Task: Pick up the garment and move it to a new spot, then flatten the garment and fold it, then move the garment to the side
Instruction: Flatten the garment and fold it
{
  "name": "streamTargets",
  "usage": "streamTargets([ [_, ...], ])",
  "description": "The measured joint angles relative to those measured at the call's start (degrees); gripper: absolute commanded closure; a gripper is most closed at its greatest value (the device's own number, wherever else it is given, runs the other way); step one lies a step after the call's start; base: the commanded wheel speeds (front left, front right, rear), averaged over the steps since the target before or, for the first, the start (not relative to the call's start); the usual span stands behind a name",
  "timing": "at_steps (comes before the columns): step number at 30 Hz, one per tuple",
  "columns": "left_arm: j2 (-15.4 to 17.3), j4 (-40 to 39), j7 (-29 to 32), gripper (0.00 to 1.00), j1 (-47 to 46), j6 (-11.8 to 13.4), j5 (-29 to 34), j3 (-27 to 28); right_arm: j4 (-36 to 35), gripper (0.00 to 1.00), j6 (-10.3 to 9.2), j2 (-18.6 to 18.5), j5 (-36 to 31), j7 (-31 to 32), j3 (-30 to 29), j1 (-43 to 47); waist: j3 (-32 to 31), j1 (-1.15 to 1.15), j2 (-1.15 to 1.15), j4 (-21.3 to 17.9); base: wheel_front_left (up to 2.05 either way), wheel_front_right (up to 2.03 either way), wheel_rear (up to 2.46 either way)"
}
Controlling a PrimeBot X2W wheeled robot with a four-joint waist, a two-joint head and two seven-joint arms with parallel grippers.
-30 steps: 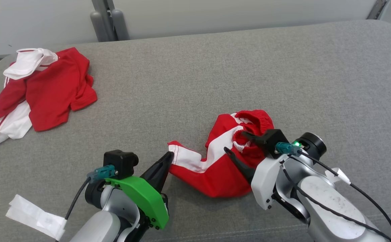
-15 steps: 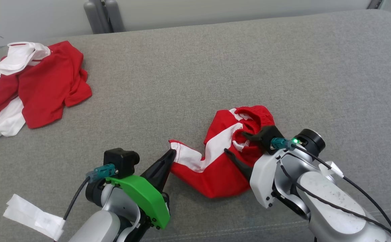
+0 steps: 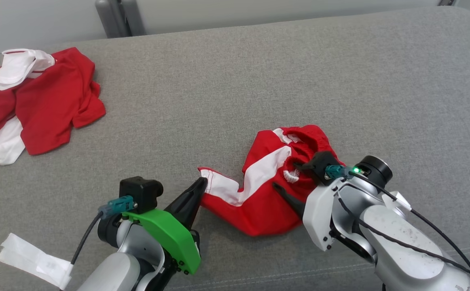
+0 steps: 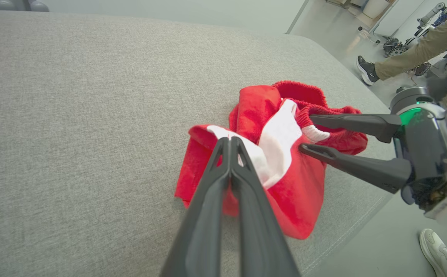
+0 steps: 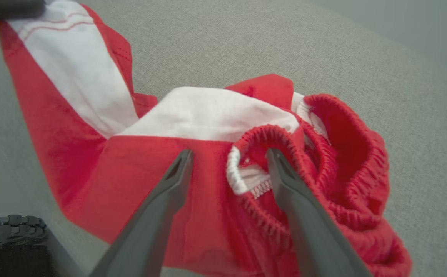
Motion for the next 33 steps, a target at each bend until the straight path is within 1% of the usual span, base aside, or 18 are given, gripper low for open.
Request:
streamTargets([
  [5,0.01,-0.74,0.26,1.00,0.02,0.00,0.00,0.00,-0.01,0.00,0.00,-0.58,0.42,0.97,0.12,-0.25,0.30,0.00,0.00,-0.18,0.00,0.00,0.00],
  [7,0.01,-0.77,0.26,1.00,0.02,0.00,0.00,-0.02,-0.01,0.07,0.00,-0.71,0.44,1.05,0.13,-0.37,0.50,0.00,0.00,-0.28,0.00,0.00,0.00],
  [8,0.01,-0.78,0.26,1.00,0.02,0.00,0.00,-0.02,-0.01,0.13,0.00,-0.79,0.45,1.08,0.13,-0.38,0.56,0.00,0.00,-0.31,0.00,0.00,0.00],
  [10,0.02,-0.83,0.27,1.00,0.02,0.00,0.00,-0.02,-0.01,0.40,0.00,-0.96,0.45,1.38,0.12,-0.41,0.64,0.00,0.00,-0.35,0.00,0.00,0.00],
  [11,0.02,-0.88,0.27,1.00,0.02,0.00,0.00,-0.02,-0.01,0.40,0.00,-1.09,0.45,1.60,0.13,-0.43,0.68,0.00,0.00,-0.37,0.00,0.00,0.00],
  [12,0.02,-0.91,0.27,1.00,0.02,0.00,0.00,-0.02,-0.01,0.52,0.00,-1.23,0.46,1.63,0.13,-0.44,0.71,0.00,0.00,-0.39,0.00,0.00,0.00],
  [14,0.04,-0.97,0.27,1.00,0.02,0.00,0.00,-0.01,-0.01,0.96,0.00,-1.58,0.46,1.77,0.37,-0.58,0.75,0.00,0.00,-0.43,0.00,0.00,0.00],
  [15,0.04,-0.98,0.27,1.00,0.02,0.00,0.00,-0.01,-0.01,1.00,0.00,-1.70,0.48,1.94,0.49,-0.68,0.76,0.00,0.00,-0.46,0.00,0.00,0.00],
  [20,0.16,-1.10,0.27,1.00,0.09,0.02,0.00,0.16,-0.04,1.00,0.00,-2.07,0.65,2.60,0.71,-0.90,0.64,0.00,0.00,-0.75,0.00,0.00,0.00],
  [23,0.18,-1.30,0.26,1.00,0.10,0.07,0.00,0.53,-0.96,1.00,-0.10,-2.08,1.54,1.94,-0.96,-0.91,0.59,0.00,0.00,-0.92,0.00,0.00,0.00],
  [24,0.18,-1.37,0.25,1.00,0.10,0.08,-0.01,0.82,-1.44,1.00,-0.24,-1.99,1.88,1.44,-1.87,-0.93,0.56,0.00,0.00,-0.97,0.00,0.00,0.00],
  [26,0.27,-1.59,-0.02,1.00,0.10,0.53,-0.01,1.57,-2.64,1.00,-1.38,-1.44,3.43,-0.09,-4.57,-0.94,0.44,0.00,0.00,-1.06,0.00,0.00,0.00],
  [29,0.68,-1.63,-0.98,1.00,0.09,0.70,-0.01,3.36,-4.12,1.00,-2.88,-0.32,7.64,-2.74,-9.48,-0.95,-0.04,0.00,0.00,-1.20,0.00,0.00,0.00],
  [33,1.53,-2.47,-2.19,1.00,0.05,1.25,-0.02,5.83,-5.47,1.00,-3.70,-0.35,12.67,-4.76,-14.99,-0.90,-0.99,0.00,0.00,-1.39,0.00,0.00,0.00],
])
